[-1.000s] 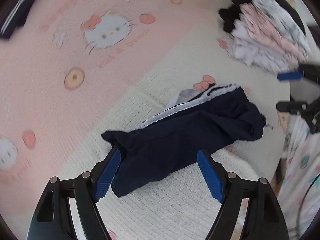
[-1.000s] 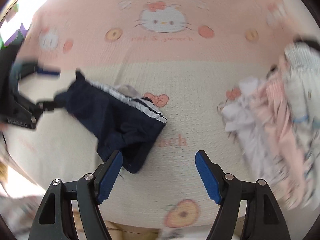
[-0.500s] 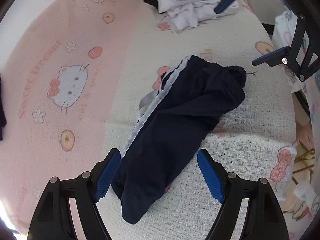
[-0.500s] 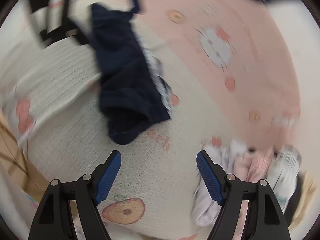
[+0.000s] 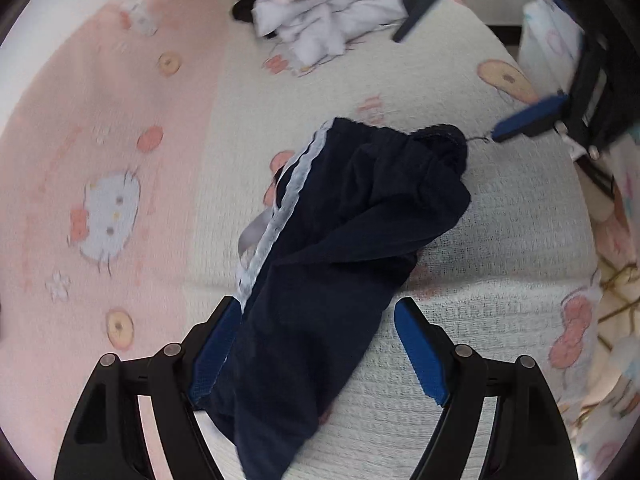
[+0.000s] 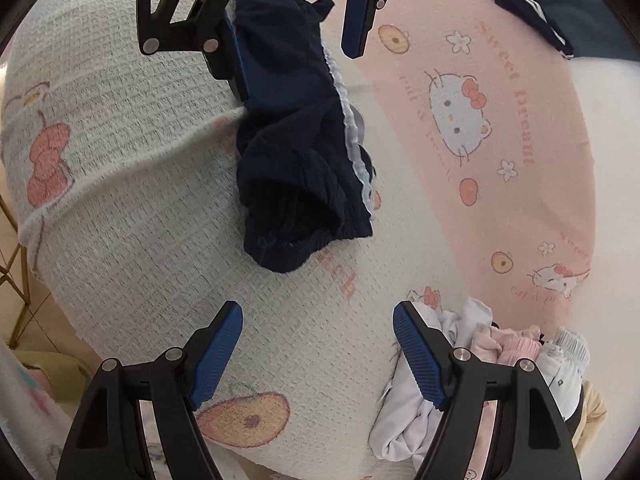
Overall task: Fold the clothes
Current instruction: 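Grasp the navy pants with the left gripper while the right gripper grasps beside it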
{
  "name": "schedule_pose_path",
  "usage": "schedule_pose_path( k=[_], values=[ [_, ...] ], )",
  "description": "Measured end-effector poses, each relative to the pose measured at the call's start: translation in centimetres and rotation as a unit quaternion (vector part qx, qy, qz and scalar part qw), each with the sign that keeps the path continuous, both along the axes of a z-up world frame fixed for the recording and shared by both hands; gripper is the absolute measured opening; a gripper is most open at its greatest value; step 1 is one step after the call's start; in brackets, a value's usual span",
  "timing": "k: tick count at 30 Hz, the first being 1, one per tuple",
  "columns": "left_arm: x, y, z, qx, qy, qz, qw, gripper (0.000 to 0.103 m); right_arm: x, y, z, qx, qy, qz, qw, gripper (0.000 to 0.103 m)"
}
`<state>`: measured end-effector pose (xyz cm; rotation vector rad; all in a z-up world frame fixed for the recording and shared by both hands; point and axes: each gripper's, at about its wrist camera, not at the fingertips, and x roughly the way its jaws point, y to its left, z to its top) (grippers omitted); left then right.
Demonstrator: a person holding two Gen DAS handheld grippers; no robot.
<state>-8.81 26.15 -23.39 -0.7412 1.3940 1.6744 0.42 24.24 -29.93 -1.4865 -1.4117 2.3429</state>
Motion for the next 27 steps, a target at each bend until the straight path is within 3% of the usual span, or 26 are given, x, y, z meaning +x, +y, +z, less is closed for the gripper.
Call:
schedule_pose_path(
  k=[7,13,16,22,27],
  values=[
    [1.5,0.3,-0.7,-0.014,0.029,-0.079,0.9963,0.078,0.7,-1.2,-1.1,0.041,0.006,0.075,0.996,0.077],
    [2.7,0.1,-2.3,-0.019,0.128,-0.143,0.9813,0.078,0.6,-2.3,-3.2,0.102,0.019,0.150,0.983,0.077],
    [3.0,0.3,-2.8,-0.023,0.146,-0.161,0.9758,0.078,0.5,-2.4,-3.9,0.140,0.035,0.179,0.973,0.077],
    [2.8,1.5,-3.4,-0.025,0.165,-0.186,0.9683,0.078,-0.2,-2.2,-4.2,0.134,0.037,0.203,0.969,0.077],
    [2.7,2.2,-3.6,-0.022,0.148,-0.209,0.9663,0.078,-0.6,-2.0,-3.8,0.104,0.040,0.213,0.971,0.077]
  ],
)
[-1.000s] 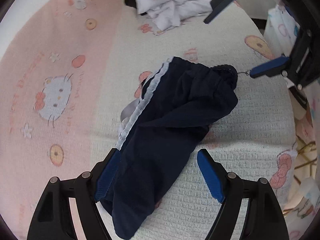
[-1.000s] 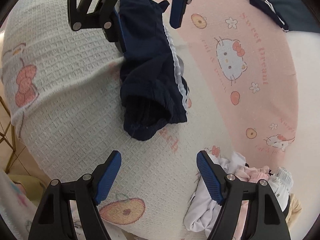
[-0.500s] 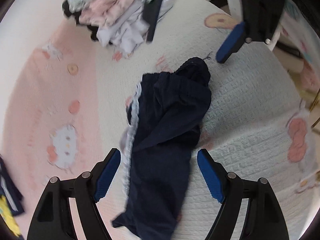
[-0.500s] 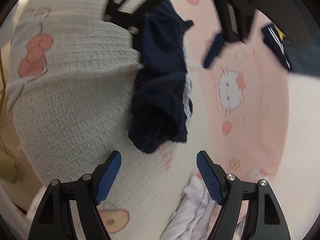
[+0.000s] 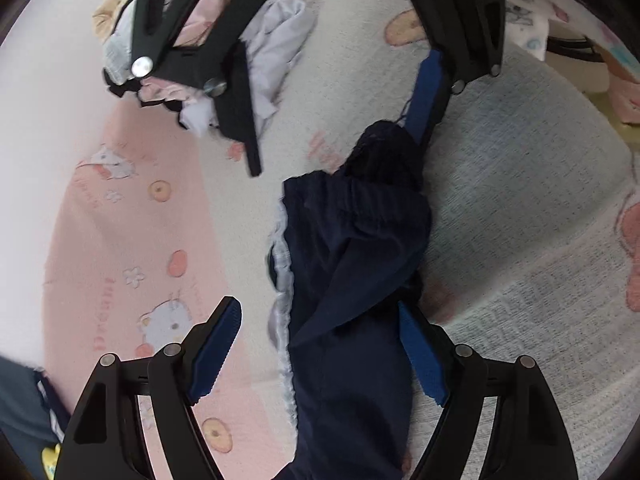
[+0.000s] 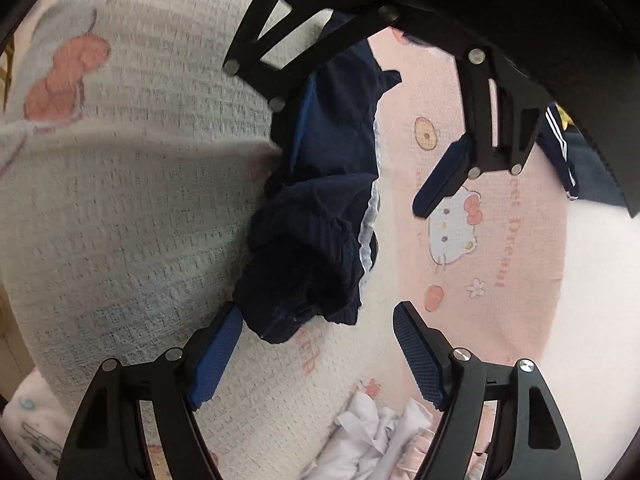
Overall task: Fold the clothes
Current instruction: 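Grasp the navy pants with the left gripper while the right gripper grasps beside it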
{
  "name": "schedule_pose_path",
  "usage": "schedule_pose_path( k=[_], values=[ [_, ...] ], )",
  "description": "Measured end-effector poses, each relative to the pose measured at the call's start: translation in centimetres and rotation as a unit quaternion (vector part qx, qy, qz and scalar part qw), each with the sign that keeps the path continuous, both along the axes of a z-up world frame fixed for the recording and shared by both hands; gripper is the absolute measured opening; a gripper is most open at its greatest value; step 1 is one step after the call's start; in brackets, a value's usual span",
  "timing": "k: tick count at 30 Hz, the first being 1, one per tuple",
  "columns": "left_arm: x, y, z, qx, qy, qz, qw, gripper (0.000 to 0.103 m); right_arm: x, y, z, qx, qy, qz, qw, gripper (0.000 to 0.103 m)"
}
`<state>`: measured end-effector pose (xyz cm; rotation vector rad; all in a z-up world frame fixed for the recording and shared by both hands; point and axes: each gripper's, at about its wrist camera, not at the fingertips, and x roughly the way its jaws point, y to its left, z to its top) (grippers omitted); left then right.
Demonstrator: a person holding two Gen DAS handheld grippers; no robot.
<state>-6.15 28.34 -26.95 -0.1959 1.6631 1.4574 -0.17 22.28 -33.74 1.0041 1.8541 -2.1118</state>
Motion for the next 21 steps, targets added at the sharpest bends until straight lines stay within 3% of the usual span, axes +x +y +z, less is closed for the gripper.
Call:
schedule_pose_path(
  k=[8,12,15,17,21],
  values=[
    [0.3,0.9,-0.6,-0.015,-0.039,-0.055,0.9976,0.074,0.0,-0.1,-1.0,0.005,0.005,0.065,0.998,0.077],
    [0.2,1.4,-0.5,-0.025,-0.084,-0.048,0.9950,0.046,-1.1,0.4,-0.4,-0.031,-0.037,0.065,0.997,0.072],
    [-0.2,1.7,-0.4,-0.024,-0.118,-0.034,0.9922,0.040,-1.8,0.6,-0.1,-0.062,-0.083,0.051,0.993,0.051],
    [-0.8,2.2,-0.2,-0.024,-0.153,-0.011,0.9879,0.034,-1.7,0.4,-0.3,-0.069,-0.110,0.053,0.990,0.027],
    [-2.1,3.2,0.1,-0.022,-0.212,0.031,0.9764,0.029,-2.0,0.2,-0.5,-0.090,-0.126,0.046,0.987,0.020]
  ],
)
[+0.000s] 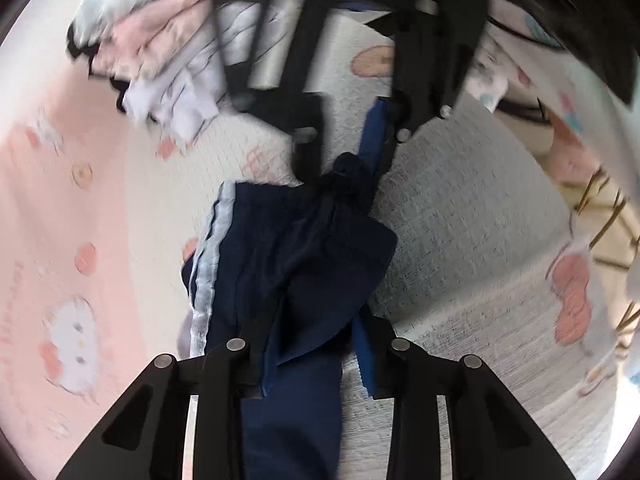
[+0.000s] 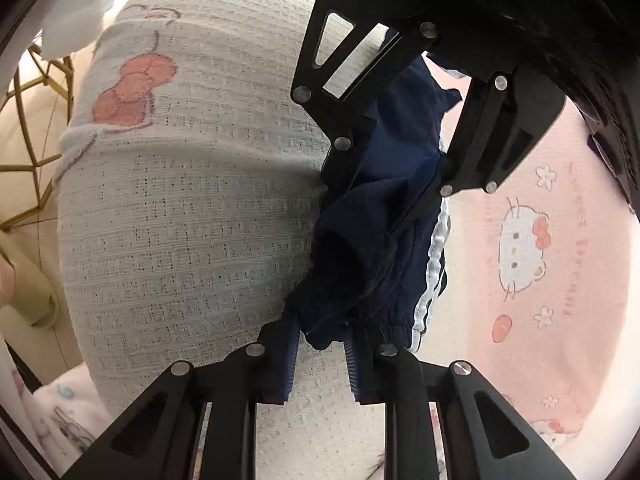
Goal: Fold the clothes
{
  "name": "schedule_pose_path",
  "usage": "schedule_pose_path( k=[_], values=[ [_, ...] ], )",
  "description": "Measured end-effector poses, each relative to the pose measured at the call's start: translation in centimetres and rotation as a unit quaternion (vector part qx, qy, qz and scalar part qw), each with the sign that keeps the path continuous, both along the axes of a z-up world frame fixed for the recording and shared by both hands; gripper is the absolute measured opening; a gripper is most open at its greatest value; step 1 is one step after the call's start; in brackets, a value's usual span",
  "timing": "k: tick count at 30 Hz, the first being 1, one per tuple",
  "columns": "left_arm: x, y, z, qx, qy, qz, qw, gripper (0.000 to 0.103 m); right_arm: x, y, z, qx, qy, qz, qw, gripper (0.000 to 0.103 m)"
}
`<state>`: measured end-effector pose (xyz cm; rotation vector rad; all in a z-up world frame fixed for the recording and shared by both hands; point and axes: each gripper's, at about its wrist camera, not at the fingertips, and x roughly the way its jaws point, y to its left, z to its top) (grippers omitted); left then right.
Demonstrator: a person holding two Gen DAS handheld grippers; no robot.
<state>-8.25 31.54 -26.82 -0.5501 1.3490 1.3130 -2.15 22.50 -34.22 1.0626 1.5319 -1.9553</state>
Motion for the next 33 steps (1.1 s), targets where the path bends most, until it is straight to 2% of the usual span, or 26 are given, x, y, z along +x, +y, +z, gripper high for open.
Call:
schedule_pose_path(
  k=[2,4,7,11,18,21,24,26,28,30,31,33],
  values=[
    [-0.7,0.4,0.1,-0.002,-0.026,0.021,0.9994,0.028,-1.2,0.6,0.7,-0.047,-0.026,-0.041,0.998,0.020],
    [-1.6,0.9,0.3,-0.006,-0.062,0.052,0.9967,0.028,-2.7,1.7,1.4,-0.105,-0.062,-0.090,0.988,0.020],
    [-3.0,1.8,0.7,-0.011,-0.115,0.097,0.9885,0.028,-5.5,4.3,2.5,-0.216,-0.129,-0.186,0.950,0.020],
    [-4.4,3.0,1.2,-0.016,-0.159,0.143,0.9767,0.025,-7.4,7.2,3.2,-0.312,-0.175,-0.263,0.896,0.020],
    [-6.5,4.7,2.2,-0.016,-0.214,0.203,0.9555,0.024,-7.6,10.7,4.2,-0.453,-0.166,-0.350,0.803,0.020],
    [-7.8,5.4,2.6,-0.012,-0.251,0.231,0.9400,0.024,-7.5,12.1,3.9,-0.498,-0.155,-0.376,0.766,0.020],
    [-8.8,5.9,2.8,-0.009,-0.284,0.258,0.9235,0.024,-7.4,13.4,3.7,-0.545,-0.144,-0.401,0.722,0.020],
    [-9.3,6.2,2.8,-0.007,-0.289,0.270,0.9185,0.024,-7.5,14.5,3.4,-0.575,-0.141,-0.416,0.690,0.020],
    [-9.9,6.5,2.8,-0.001,-0.299,0.286,0.9105,0.024,-8.2,15.8,3.3,-0.595,-0.136,-0.430,0.666,0.020],
    [-10.5,6.6,2.8,0.009,-0.307,0.303,0.9022,0.024,-5.8,16.8,3.1,-0.610,-0.127,-0.436,0.650,0.020],
    [-10.8,6.6,2.7,0.014,-0.308,0.313,0.8980,0.024,-4.4,17.0,3.3,-0.613,-0.123,-0.439,0.645,0.020],
    [-13.8,5.1,2.1,0.016,-0.318,0.329,0.8890,0.024,-4.0,17.0,3.5,-0.603,-0.122,-0.455,0.644,0.020]
  ],
)
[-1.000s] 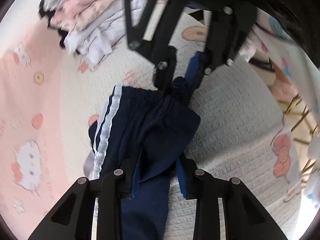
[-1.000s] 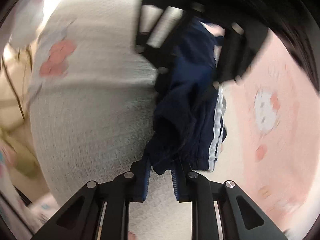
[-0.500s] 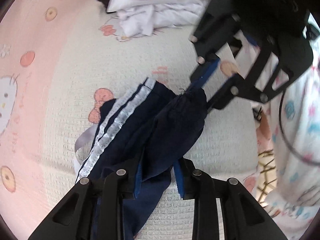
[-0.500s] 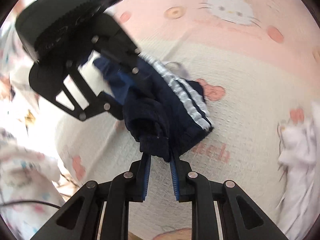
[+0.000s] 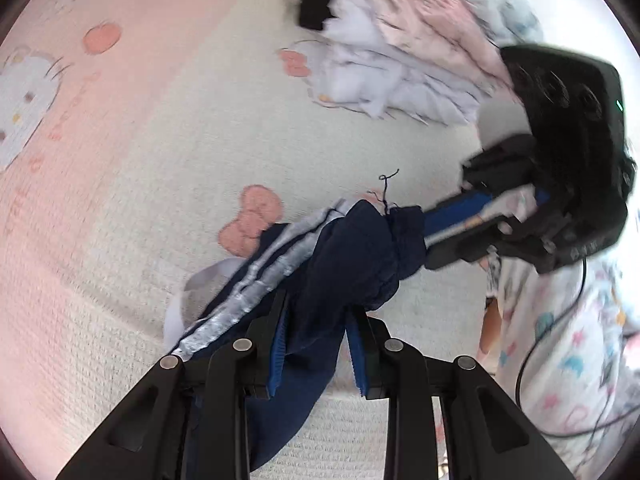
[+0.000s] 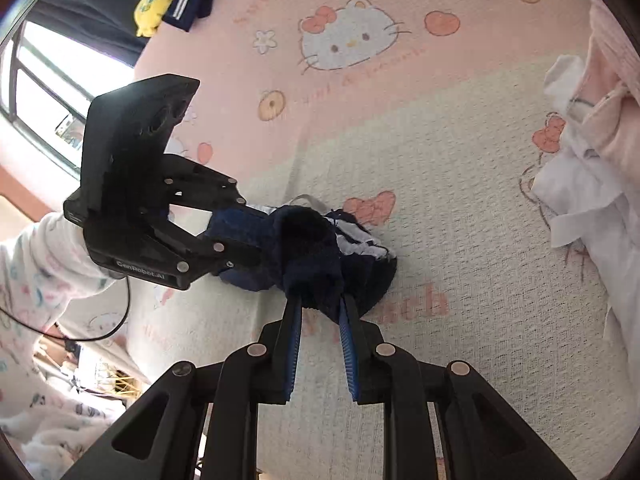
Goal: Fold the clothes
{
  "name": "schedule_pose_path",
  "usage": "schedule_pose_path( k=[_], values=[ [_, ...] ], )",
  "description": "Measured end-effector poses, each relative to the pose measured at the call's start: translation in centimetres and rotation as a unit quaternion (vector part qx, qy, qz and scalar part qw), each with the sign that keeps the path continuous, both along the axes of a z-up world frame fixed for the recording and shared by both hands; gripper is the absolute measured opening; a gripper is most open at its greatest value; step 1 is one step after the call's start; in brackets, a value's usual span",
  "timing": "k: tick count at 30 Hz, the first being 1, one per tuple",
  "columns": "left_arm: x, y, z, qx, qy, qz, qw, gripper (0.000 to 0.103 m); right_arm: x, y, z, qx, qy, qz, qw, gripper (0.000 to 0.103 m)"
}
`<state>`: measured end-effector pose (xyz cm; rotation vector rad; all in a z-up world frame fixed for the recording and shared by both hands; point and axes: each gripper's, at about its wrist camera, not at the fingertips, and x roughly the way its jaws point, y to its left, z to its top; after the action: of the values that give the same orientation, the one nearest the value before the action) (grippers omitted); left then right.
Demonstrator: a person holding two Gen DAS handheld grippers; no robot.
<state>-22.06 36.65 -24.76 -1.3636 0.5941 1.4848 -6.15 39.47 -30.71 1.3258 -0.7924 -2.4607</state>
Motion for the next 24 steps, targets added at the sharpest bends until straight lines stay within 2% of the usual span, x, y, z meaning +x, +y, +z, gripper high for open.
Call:
schedule_pose_path(
  k=[1,5,7,9,10,11,13,17,24],
  values=[
    [-1.6,-0.8,-0.4,0.000,-0.006,0.009,0.9999,0.024,-0.1,-0.1,0.0,0.005,-0.009,-0.005,1.000,0.020],
    [-1.6,-0.6,0.0,-0.005,-0.002,0.034,0.9994,0.024,-0.5,-0.8,-0.2,0.046,-0.056,-0.027,0.997,0.020],
    [-2.0,-1.8,-0.2,-0.008,-0.012,0.048,0.9987,0.024,-0.5,-0.9,-0.4,0.044,-0.073,-0.042,0.995,0.020],
    [-3.1,-3.4,-0.7,-0.018,-0.026,0.058,0.9978,0.024,-0.3,-0.8,-0.4,0.029,-0.071,-0.056,0.995,0.020],
    [-3.1,-2.9,-1.4,-0.020,-0.033,0.061,0.9974,0.024,-0.2,-0.7,-0.2,0.027,-0.068,-0.067,0.995,0.026],
    [-3.1,-2.5,-2.1,-0.021,-0.040,0.063,0.9970,0.024,0.0,-0.6,0.1,0.026,-0.067,-0.081,0.994,0.047],
    [-3.1,-2.3,-2.5,-0.018,-0.042,0.067,0.9967,0.024,0.3,-0.4,0.6,0.007,-0.052,-0.103,0.993,0.067],
    [-3.2,-2.4,-2.7,-0.011,-0.045,0.072,0.9963,0.025,0.8,-0.2,1.7,-0.040,-0.006,-0.142,0.989,0.067],
    [-4.1,-3.1,-2.5,-0.001,-0.076,0.115,0.9904,0.025,0.4,-1.6,0.8,-0.033,-0.018,-0.170,0.985,0.067]
  ],
)
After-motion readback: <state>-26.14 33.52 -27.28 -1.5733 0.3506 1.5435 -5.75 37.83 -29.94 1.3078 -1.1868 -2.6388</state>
